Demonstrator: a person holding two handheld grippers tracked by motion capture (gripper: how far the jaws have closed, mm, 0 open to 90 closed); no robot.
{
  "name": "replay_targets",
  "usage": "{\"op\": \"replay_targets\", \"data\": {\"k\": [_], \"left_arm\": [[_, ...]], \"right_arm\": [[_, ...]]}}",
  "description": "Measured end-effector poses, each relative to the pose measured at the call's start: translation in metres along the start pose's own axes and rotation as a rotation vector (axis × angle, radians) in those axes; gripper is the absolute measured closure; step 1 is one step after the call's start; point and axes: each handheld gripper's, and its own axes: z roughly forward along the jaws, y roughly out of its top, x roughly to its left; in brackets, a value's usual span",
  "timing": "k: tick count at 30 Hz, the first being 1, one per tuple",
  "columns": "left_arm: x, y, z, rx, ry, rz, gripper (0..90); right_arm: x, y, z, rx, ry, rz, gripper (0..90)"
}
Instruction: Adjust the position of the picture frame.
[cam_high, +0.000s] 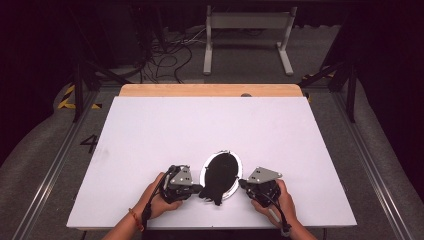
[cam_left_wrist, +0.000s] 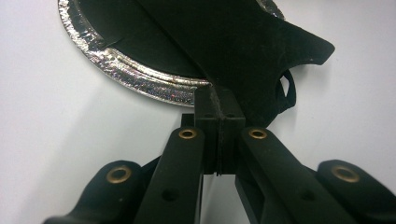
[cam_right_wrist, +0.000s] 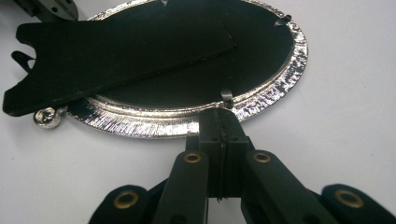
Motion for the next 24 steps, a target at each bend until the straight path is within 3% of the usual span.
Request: {"op": "replay_targets", "data": {"k": [1,3,5,15,20,24], "left_arm": [[0.0,0.0,0.0,0.0,0.0,0.0,90.0],[-0.004,0.005,0.002,0.02,0.039,0.03,90.0],[-0.005,0.008,0.005,0.019,0.058,0.022,89.9],[0.005,0.015,0.015,-0.007,0.032,-0.024,90.0],[0.008,0.023,0.024,-0.015,0.029,-0.039,89.9],[0.009,0.029,0.028,-0.008,0.034,-0.032,89.9]], "right_arm": [[-0.001,0.0,0.0,0.0,-0.007,0.002,90.0],[-0.003,0.0,0.001,-0.002,-0.015,0.012,90.0],[-0.007,0.0,0.002,-0.004,-0.016,0.038,90.0],[-0.028,0.006,0.011,-0.015,-0.037,0.116,90.0],[-0.03,0.007,0.011,-0.044,-0.083,0.084,89.6],[-0.031,0.005,0.002,-0.035,-0.068,0.044,88.4]]}}
